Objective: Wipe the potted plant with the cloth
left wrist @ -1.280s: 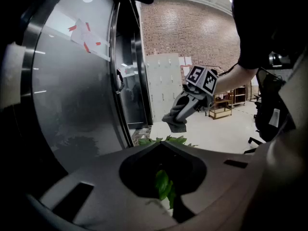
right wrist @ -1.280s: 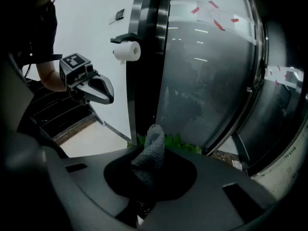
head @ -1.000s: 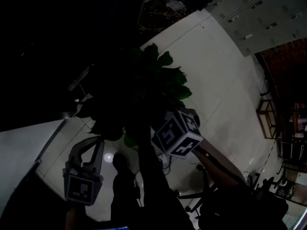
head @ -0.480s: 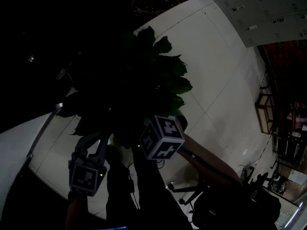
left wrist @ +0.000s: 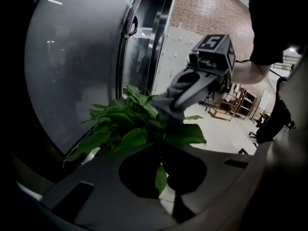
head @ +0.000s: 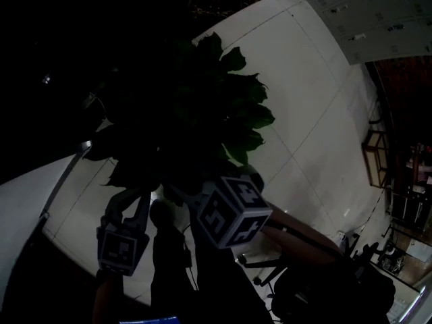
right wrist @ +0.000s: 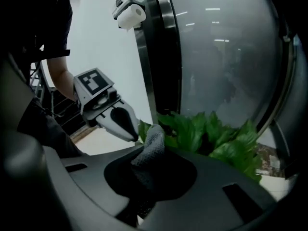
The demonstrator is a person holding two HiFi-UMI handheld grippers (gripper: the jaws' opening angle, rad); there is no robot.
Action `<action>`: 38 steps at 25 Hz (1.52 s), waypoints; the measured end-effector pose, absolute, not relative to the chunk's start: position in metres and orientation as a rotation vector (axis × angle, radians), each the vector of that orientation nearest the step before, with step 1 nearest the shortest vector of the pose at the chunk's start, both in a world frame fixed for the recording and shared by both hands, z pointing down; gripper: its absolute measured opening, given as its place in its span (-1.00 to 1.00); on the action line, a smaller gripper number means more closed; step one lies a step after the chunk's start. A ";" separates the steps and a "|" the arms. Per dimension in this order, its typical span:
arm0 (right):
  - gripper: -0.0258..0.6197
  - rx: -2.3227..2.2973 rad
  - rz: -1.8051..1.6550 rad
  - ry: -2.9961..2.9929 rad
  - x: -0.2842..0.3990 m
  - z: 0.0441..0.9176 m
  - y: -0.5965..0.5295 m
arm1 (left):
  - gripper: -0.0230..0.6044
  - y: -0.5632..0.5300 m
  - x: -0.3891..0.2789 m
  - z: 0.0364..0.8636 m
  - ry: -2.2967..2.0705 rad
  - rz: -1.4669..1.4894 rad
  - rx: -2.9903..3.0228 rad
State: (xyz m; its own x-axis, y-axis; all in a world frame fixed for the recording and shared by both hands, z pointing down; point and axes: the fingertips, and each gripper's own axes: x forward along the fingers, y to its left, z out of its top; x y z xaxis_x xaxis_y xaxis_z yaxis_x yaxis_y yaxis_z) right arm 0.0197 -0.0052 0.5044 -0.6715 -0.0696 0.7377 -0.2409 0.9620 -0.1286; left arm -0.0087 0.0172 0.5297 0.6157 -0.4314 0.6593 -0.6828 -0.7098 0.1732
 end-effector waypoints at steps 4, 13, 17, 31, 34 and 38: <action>-0.82 0.428 0.198 -2.277 0.037 0.486 -0.054 | -0.95 0.005 -0.023 0.526 -1.034 0.806 2.383; -0.82 0.557 0.196 -2.169 0.025 0.521 -0.090 | -0.95 -0.015 -0.077 0.542 -1.323 0.675 2.081; -0.82 0.481 0.263 -2.124 0.013 0.551 -0.072 | -0.95 -0.019 -0.094 0.554 -1.374 0.647 1.964; -0.82 0.363 0.334 -2.338 -0.020 0.485 -0.048 | -0.95 -0.038 -0.123 0.563 -1.380 0.578 1.813; -0.82 0.544 0.267 -2.308 0.004 0.478 -0.094 | -0.95 -0.045 -0.125 0.556 -1.375 0.581 1.842; -0.82 0.605 0.185 -2.164 0.025 0.516 -0.113 | -0.95 -0.053 -0.117 0.552 -1.360 0.620 1.902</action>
